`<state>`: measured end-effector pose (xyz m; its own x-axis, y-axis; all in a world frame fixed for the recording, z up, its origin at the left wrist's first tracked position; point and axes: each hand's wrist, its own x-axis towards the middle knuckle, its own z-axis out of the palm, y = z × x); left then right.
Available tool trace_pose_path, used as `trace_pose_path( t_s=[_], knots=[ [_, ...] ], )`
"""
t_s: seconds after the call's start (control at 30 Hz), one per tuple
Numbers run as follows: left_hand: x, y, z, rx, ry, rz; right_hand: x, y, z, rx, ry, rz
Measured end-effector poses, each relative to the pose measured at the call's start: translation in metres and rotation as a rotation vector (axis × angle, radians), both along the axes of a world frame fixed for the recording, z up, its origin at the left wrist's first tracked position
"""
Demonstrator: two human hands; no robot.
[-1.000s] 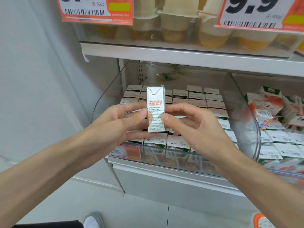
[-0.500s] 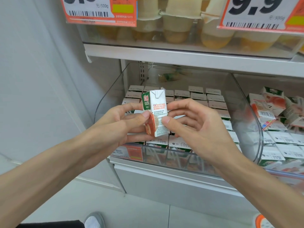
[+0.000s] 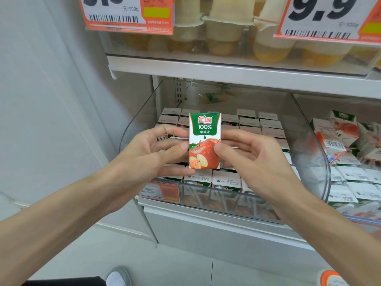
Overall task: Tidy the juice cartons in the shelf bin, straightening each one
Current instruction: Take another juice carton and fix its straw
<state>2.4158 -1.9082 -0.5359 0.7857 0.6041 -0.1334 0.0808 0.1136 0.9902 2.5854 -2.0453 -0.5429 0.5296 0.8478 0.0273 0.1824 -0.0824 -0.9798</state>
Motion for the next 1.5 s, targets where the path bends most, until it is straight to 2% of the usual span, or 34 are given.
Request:
trace_pose_path(
  t_s=[0.47, 0.7, 0.97, 1.07, 1.27, 1.5],
  knots=[
    [-0.001, 0.002, 0.001, 0.077, 0.057, -0.018, -0.001, -0.001, 0.002, 0.047, 0.11, 0.024],
    [0.006, -0.003, 0.003, -0.078, 0.058, -0.019, -0.006, 0.0, 0.007, 0.019, 0.208, 0.044],
    [0.004, -0.01, 0.008, -0.227, -0.017, -0.092, -0.003, 0.002, 0.005, 0.051, 0.122, 0.103],
    [0.001, -0.013, 0.008, -0.13, -0.031, -0.09, 0.001, 0.003, 0.003, 0.038, 0.043, 0.09],
    [0.002, -0.011, 0.006, 0.155, 0.042, 0.056, -0.004, 0.004, 0.002, 0.041, -0.029, 0.1],
    [-0.002, -0.008, 0.004, 0.193, 0.06, 0.014, -0.001, 0.005, 0.001, 0.083, 0.022, 0.074]
  ],
)
